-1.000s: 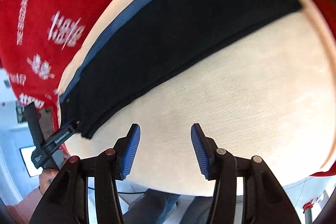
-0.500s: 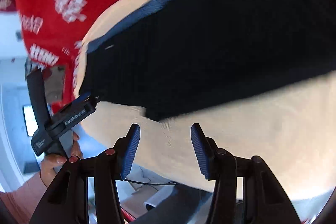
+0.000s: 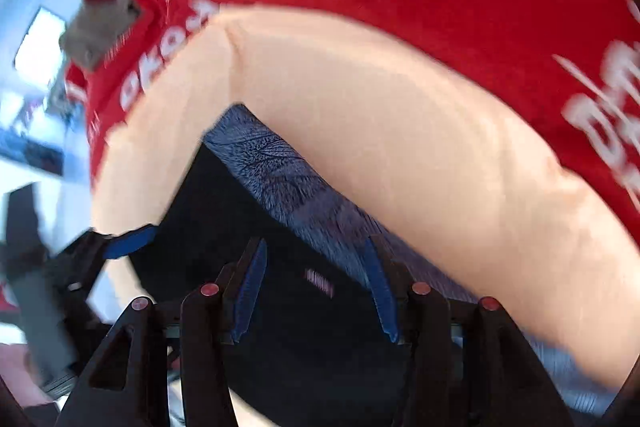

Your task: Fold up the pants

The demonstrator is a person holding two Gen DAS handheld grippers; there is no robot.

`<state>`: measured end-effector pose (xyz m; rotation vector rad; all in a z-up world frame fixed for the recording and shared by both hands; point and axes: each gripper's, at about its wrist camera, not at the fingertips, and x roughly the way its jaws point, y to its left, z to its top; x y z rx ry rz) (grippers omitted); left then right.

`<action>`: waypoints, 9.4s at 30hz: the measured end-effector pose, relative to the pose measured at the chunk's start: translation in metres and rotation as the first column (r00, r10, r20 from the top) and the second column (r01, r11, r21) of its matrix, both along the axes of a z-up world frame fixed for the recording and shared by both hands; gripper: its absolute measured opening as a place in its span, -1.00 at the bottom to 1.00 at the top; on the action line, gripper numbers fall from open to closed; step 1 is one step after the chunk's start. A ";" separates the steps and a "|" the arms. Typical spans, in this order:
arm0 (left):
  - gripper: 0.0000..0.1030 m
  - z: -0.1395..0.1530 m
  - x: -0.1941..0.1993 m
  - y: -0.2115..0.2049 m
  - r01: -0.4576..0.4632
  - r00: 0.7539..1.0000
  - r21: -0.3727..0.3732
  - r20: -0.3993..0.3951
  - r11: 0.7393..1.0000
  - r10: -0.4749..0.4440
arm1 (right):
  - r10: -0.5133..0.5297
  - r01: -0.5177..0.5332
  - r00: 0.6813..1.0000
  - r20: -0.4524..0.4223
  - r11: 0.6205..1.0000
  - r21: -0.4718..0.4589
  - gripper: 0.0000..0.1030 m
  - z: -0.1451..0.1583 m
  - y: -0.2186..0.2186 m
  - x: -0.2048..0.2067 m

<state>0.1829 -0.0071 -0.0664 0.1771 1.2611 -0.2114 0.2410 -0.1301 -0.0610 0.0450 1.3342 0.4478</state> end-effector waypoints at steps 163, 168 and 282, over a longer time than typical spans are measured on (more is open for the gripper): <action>0.96 0.003 -0.113 -0.451 0.463 0.885 -0.006 -0.041 0.886 -0.463 | -0.985 0.989 0.129 -0.112 0.121 0.081 -0.55 0.005 -0.575 -0.416; 0.96 -0.021 -0.134 -0.460 0.443 0.891 0.005 -0.116 0.897 -0.439 | -0.962 0.970 0.143 -0.234 0.088 0.228 -0.34 0.006 -0.566 -0.433; 0.62 0.006 -0.070 -0.234 0.311 0.871 -0.350 -0.268 0.884 -0.412 | -0.751 0.809 0.455 -0.479 0.123 0.575 0.03 -0.014 -0.284 -0.321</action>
